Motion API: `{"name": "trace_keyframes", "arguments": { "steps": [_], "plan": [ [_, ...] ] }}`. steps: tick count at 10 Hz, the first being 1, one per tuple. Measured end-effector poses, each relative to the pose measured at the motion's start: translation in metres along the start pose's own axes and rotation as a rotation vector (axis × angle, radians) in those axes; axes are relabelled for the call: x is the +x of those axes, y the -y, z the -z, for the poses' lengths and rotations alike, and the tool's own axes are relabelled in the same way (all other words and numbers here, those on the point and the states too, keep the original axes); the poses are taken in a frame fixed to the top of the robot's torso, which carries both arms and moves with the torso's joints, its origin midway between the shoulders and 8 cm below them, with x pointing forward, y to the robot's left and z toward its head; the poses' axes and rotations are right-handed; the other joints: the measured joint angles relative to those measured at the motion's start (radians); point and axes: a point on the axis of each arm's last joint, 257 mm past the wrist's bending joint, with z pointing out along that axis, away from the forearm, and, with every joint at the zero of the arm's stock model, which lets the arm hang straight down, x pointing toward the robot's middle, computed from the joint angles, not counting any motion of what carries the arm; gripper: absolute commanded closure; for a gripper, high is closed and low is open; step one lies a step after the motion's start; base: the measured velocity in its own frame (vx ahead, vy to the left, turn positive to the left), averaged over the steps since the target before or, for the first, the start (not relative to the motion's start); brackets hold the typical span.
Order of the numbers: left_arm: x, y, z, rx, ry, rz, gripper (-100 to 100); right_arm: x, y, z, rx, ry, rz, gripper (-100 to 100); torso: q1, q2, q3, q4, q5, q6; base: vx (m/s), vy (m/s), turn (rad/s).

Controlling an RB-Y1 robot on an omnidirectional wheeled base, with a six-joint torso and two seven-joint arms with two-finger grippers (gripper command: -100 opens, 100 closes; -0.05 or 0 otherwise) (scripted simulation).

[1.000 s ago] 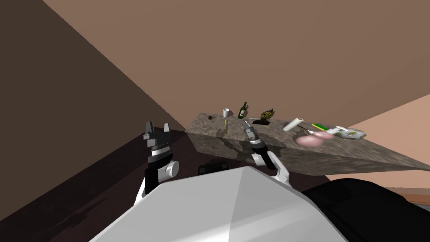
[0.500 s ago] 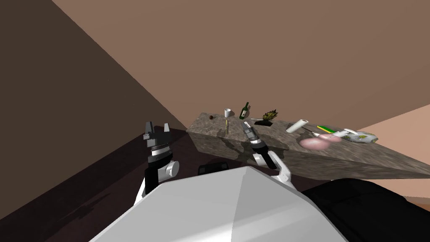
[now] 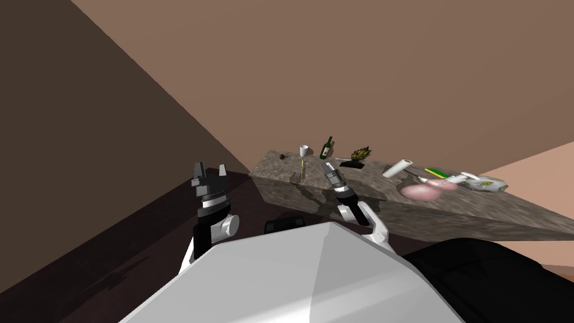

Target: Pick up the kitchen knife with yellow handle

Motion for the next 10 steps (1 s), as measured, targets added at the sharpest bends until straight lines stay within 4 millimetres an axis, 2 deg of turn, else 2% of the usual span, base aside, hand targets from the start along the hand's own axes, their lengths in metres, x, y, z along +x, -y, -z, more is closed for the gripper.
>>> {"name": "trace_keyframes", "arguments": {
  "steps": [10],
  "plan": [
    [0.000, 0.000, 0.000, 0.000, 0.000, 0.000, 0, -0.016, 0.057, -0.073, 0.106, 0.012, -0.123, -100, 0.002, -0.004, -0.003, -0.001, 0.001, 0.000, 0.056, 0.049, -0.078]
  ]
}}
